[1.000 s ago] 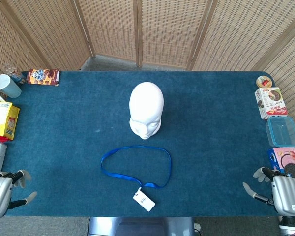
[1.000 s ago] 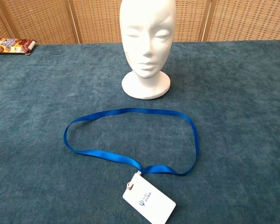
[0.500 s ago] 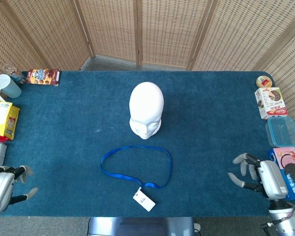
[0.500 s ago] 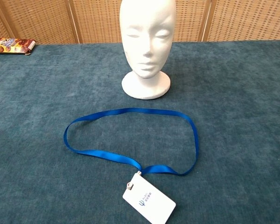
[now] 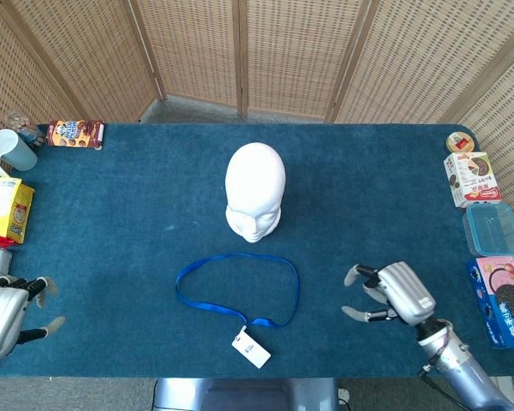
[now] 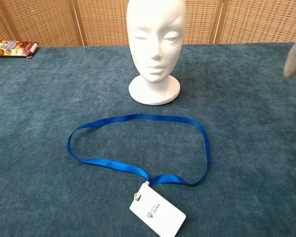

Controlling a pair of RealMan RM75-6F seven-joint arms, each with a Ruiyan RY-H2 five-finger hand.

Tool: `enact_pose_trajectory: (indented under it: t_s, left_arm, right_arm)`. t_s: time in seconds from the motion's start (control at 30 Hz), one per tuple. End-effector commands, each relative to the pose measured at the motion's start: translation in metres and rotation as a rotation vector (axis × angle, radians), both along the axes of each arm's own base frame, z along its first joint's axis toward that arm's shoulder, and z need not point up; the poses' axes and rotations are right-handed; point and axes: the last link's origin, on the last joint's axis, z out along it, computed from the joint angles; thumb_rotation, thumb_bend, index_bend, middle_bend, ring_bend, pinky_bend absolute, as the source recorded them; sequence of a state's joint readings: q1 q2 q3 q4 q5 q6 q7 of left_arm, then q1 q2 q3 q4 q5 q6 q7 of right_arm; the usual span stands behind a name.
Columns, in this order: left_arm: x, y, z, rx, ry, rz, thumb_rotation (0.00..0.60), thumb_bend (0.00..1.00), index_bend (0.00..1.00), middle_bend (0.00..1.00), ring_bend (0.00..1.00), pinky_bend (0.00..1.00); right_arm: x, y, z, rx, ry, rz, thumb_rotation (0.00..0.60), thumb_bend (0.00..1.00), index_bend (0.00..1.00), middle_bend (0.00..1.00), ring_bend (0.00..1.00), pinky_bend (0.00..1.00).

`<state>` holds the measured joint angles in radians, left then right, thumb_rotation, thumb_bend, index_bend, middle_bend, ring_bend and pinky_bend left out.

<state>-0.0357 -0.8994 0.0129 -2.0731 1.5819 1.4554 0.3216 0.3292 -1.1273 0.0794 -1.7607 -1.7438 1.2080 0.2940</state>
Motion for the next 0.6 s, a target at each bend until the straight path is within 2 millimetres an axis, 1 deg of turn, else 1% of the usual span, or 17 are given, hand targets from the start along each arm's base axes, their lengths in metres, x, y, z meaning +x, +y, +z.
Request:
enact_pose_trajectory:
  t_s: [0.03, 0.17, 0.23, 0.4, 0.6]
  left_arm:
    - [0.001, 0.001, -0.001, -0.003, 0.000, -0.002, 0.545, 0.09, 0.48, 0.61, 0.56, 0.40]
    - [0.003, 0.003, -0.001, 0.000, 0.001, -0.009, 0.543, 0.09, 0.47, 0.61, 0.56, 0.40]
    - [0.003, 0.004, 0.002, 0.010, 0.008, -0.013, 0.543, 0.09, 0.47, 0.61, 0.56, 0.40]
    - [0.002, 0.006, 0.004, 0.011, 0.019, -0.013, 0.542, 0.09, 0.48, 0.61, 0.56, 0.40]
    - [0.002, 0.007, 0.003, 0.004, 0.024, -0.011, 0.541, 0.09, 0.47, 0.61, 0.56, 0.40]
  right_arm:
    - [0.005, -0.003, -0.015, 0.030, 0.068, 0.052, 0.600, 0.30, 0.48, 1.00, 1.00, 1.00]
    - [0.010, -0.007, -0.024, 0.050, 0.103, 0.079, 0.600, 0.34, 0.49, 1.00, 1.00, 1.00]
    - [0.015, -0.014, -0.031, 0.050, 0.148, 0.112, 0.600, 0.35, 0.49, 1.00, 1.00, 1.00]
    - [0.020, -0.025, -0.044, 0.066, 0.197, 0.130, 0.600, 0.35, 0.49, 1.00, 1.00, 1.00]
    - [0.028, -0.038, -0.053, 0.065, 0.253, 0.166, 0.600, 0.35, 0.49, 1.00, 1.00, 1.00]
